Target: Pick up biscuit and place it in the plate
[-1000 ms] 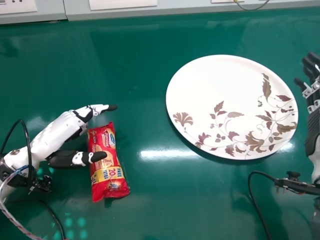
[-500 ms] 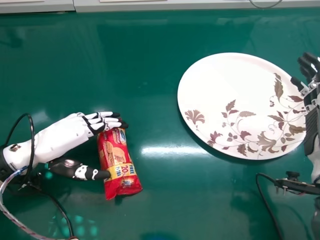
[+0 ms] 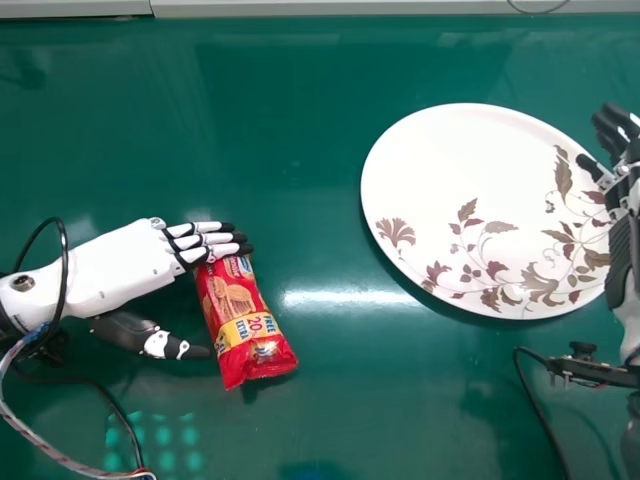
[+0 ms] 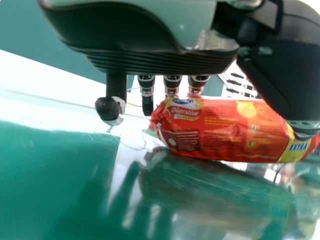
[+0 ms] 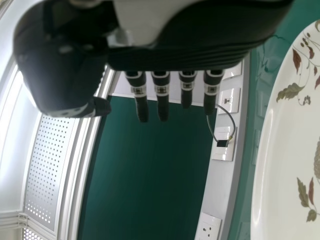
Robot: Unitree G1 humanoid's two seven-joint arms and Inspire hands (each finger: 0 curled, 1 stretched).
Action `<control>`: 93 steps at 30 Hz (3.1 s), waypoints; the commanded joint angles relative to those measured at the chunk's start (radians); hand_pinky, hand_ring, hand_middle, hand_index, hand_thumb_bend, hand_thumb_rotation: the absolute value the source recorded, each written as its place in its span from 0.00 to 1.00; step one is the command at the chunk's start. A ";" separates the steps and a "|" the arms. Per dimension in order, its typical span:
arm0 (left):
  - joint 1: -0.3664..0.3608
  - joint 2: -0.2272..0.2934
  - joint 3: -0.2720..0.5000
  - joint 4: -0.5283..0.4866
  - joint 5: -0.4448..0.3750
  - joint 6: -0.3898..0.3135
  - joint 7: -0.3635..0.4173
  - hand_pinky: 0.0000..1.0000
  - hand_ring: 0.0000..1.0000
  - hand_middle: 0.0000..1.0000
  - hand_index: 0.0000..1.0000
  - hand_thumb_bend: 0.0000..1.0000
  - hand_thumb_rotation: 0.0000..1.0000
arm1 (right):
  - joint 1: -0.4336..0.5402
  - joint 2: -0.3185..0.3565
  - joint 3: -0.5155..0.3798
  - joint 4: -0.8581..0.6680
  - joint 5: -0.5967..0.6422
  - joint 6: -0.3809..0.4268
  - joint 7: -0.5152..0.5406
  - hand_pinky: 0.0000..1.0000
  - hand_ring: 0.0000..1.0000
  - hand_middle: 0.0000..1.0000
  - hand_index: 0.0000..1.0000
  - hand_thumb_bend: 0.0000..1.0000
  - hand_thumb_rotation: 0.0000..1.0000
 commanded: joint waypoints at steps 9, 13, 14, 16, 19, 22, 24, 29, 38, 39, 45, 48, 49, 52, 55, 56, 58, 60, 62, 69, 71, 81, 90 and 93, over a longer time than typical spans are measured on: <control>-0.032 0.095 -0.104 -0.094 0.318 0.074 0.257 0.00 1.00 1.00 1.00 1.00 0.34 | 0.002 0.003 0.008 0.020 -0.011 -0.034 0.001 0.91 0.94 0.94 0.91 0.35 0.40; -0.069 0.116 -0.160 -0.095 0.335 0.076 0.313 0.00 1.00 1.00 1.00 1.00 0.28 | 0.002 0.011 0.016 0.017 -0.014 -0.028 -0.005 0.90 0.93 0.94 0.90 0.37 0.41; -0.078 0.121 -0.174 -0.097 0.344 0.080 0.328 0.00 1.00 1.00 1.00 1.00 0.28 | 0.002 0.013 0.019 0.014 -0.017 -0.024 -0.008 0.89 0.93 0.93 0.90 0.37 0.41; -0.097 0.131 -0.199 -0.103 0.364 0.088 0.357 0.00 1.00 1.00 1.00 1.00 0.28 | 0.003 0.014 0.024 0.011 -0.026 -0.020 -0.011 0.89 0.92 0.93 0.89 0.38 0.42; -0.129 0.144 -0.237 -0.111 0.387 0.093 0.385 0.00 1.00 1.00 1.00 1.00 0.28 | 0.004 0.019 0.033 0.008 -0.030 -0.016 -0.016 0.90 0.93 0.94 0.90 0.38 0.42; -0.157 0.152 -0.274 -0.122 0.415 0.100 0.418 0.00 1.00 1.00 1.00 1.00 0.31 | 0.001 0.024 0.041 0.017 -0.026 -0.031 -0.016 0.89 0.93 0.93 0.89 0.37 0.41; -0.174 0.149 -0.299 -0.117 0.427 0.102 0.453 0.00 1.00 1.00 1.00 1.00 0.31 | 0.000 0.026 0.045 0.018 -0.024 -0.027 -0.017 0.88 0.93 0.93 0.90 0.36 0.39; -0.204 0.153 -0.351 -0.120 0.477 0.125 0.549 0.00 1.00 1.00 1.00 1.00 0.32 | -0.006 0.028 0.046 0.031 -0.008 -0.026 -0.012 0.88 0.93 0.94 0.91 0.36 0.37; -0.243 0.177 -0.439 -0.108 0.566 0.163 0.779 0.00 1.00 1.00 1.00 1.00 0.30 | -0.017 0.024 0.046 0.060 -0.001 -0.023 -0.007 0.87 0.92 0.93 0.91 0.36 0.35; -0.246 0.180 -0.445 -0.105 0.566 0.160 0.799 0.00 1.00 1.00 1.00 0.99 0.28 | -0.018 0.024 0.045 0.061 0.000 -0.022 -0.007 0.87 0.92 0.93 0.90 0.37 0.36; -0.239 0.211 -0.459 -0.130 0.563 0.175 0.837 0.00 1.00 1.00 1.00 0.94 0.28 | -0.022 0.021 0.044 0.069 0.002 -0.019 -0.005 0.88 0.92 0.93 0.91 0.37 0.37; -0.229 0.223 -0.453 -0.141 0.537 0.163 0.834 0.00 1.00 1.00 1.00 0.92 0.29 | -0.025 0.019 0.044 0.074 0.007 -0.016 -0.001 0.89 0.93 0.93 0.91 0.37 0.37; -0.224 0.223 -0.449 -0.146 0.527 0.159 0.841 0.00 1.00 1.00 1.00 0.89 0.29 | -0.025 0.018 0.044 0.074 0.005 -0.013 -0.002 0.89 0.93 0.93 0.91 0.36 0.36; -0.212 0.223 -0.437 -0.154 0.495 0.147 0.848 0.00 1.00 1.00 1.00 0.81 0.27 | -0.026 0.017 0.043 0.078 0.004 -0.013 -0.002 0.89 0.93 0.93 0.91 0.37 0.37; -0.208 0.228 -0.429 -0.161 0.474 0.137 0.844 0.00 1.00 1.00 1.00 0.82 0.25 | -0.027 0.016 0.042 0.080 0.004 -0.012 -0.002 0.89 0.93 0.93 0.91 0.38 0.40; -0.206 0.232 -0.424 -0.165 0.469 0.135 0.842 0.00 1.00 1.00 1.00 0.84 0.25 | -0.027 0.015 0.043 0.083 0.000 -0.016 -0.002 0.89 0.93 0.93 0.91 0.39 0.40; -0.202 0.234 -0.417 -0.168 0.462 0.132 0.852 0.00 1.00 1.00 1.00 0.82 0.24 | -0.027 0.015 0.044 0.089 -0.002 -0.026 0.000 0.88 0.92 0.93 0.91 0.39 0.41; -0.199 0.230 -0.413 -0.168 0.453 0.128 0.856 0.00 1.00 1.00 1.00 0.81 0.24 | -0.027 0.017 0.047 0.087 -0.003 -0.023 -0.002 0.88 0.92 0.92 0.91 0.39 0.41; -0.200 0.229 -0.411 -0.169 0.446 0.120 0.850 0.00 1.00 1.00 1.00 0.78 0.23 | -0.027 0.018 0.048 0.088 -0.003 -0.024 -0.001 0.88 0.92 0.92 0.91 0.39 0.40; -0.222 0.217 -0.420 -0.184 0.462 0.094 0.814 0.00 1.00 1.00 1.00 0.69 0.19 | -0.023 0.021 0.057 0.080 -0.016 -0.016 -0.008 0.88 0.92 0.92 0.91 0.38 0.39; -0.232 0.214 -0.428 -0.188 0.479 0.092 0.807 0.00 1.00 1.00 0.98 0.68 0.19 | -0.022 0.021 0.059 0.083 -0.022 -0.022 -0.008 0.88 0.92 0.93 0.91 0.38 0.40; -0.273 0.190 -0.472 -0.148 0.484 0.023 0.744 0.00 1.00 1.00 0.97 0.62 0.24 | -0.019 0.032 0.071 0.066 -0.028 -0.009 -0.022 0.85 0.91 0.92 0.90 0.39 0.38; -0.299 0.184 -0.502 -0.133 0.498 -0.005 0.635 0.00 1.00 0.96 0.92 0.64 0.28 | -0.025 0.036 0.069 0.063 -0.017 -0.011 -0.026 0.86 0.91 0.92 0.90 0.41 0.42; -0.303 0.183 -0.510 -0.143 0.498 -0.001 0.592 0.00 0.99 0.93 0.89 0.64 0.27 | -0.024 0.034 0.067 0.059 -0.014 -0.005 -0.026 0.88 0.92 0.93 0.91 0.41 0.43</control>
